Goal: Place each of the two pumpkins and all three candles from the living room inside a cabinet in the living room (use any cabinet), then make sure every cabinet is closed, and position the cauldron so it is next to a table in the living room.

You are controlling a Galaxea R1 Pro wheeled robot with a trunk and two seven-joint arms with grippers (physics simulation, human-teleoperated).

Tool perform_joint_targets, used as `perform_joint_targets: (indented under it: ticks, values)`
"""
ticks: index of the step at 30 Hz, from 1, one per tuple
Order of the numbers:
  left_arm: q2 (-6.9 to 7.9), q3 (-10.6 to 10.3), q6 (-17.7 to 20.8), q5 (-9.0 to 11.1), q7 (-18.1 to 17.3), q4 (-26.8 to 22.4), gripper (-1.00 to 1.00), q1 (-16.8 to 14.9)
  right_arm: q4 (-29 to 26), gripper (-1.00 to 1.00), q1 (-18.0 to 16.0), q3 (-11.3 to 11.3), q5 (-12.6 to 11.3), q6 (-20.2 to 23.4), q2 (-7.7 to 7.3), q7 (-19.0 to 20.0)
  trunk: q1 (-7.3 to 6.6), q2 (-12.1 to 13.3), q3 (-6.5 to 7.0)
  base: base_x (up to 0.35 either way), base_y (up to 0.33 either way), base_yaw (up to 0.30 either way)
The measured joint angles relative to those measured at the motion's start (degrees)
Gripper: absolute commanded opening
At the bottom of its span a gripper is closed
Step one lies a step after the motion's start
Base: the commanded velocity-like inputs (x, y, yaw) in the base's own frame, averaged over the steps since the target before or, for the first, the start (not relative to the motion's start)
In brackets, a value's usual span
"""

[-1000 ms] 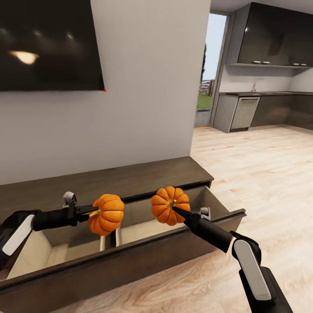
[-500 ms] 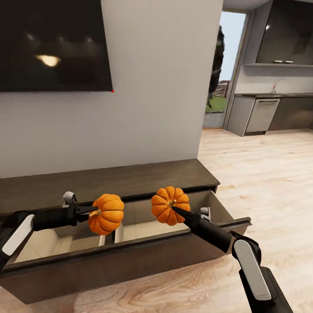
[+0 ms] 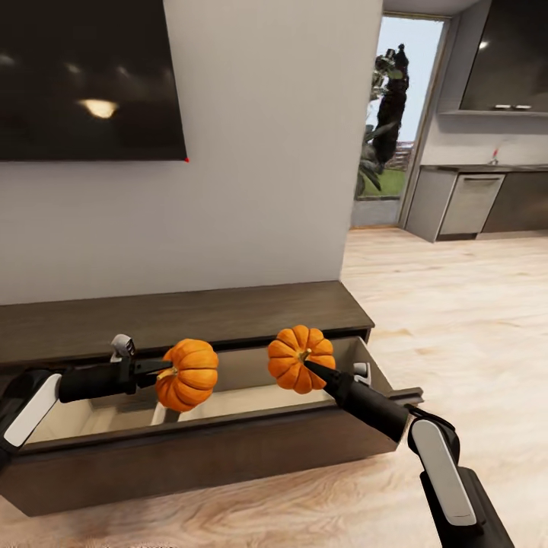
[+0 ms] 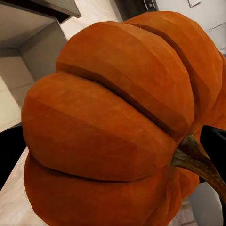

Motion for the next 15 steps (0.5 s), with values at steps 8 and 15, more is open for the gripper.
perform_joint_targets:
  ticks: [8, 15]
  values:
    - [0.0, 0.1, 0.1, 0.2, 0.1, 0.0, -1.0, 0.0, 0.0, -1.0, 0.0, -0.1, -0.3, 0.1, -0.02, 0.0, 0.0, 0.0, 0.24, 0.003, -0.288, 0.165]
    - [0.0, 0.3, 0.1, 0.2, 0.1, 0.0, -1.0, 0.0, 0.0, -1.0, 0.0, -0.1, -0.3, 0.1, -0.03, 0.0, -0.02, 0.0, 0.29, 0.128, -0.192, 0.077]
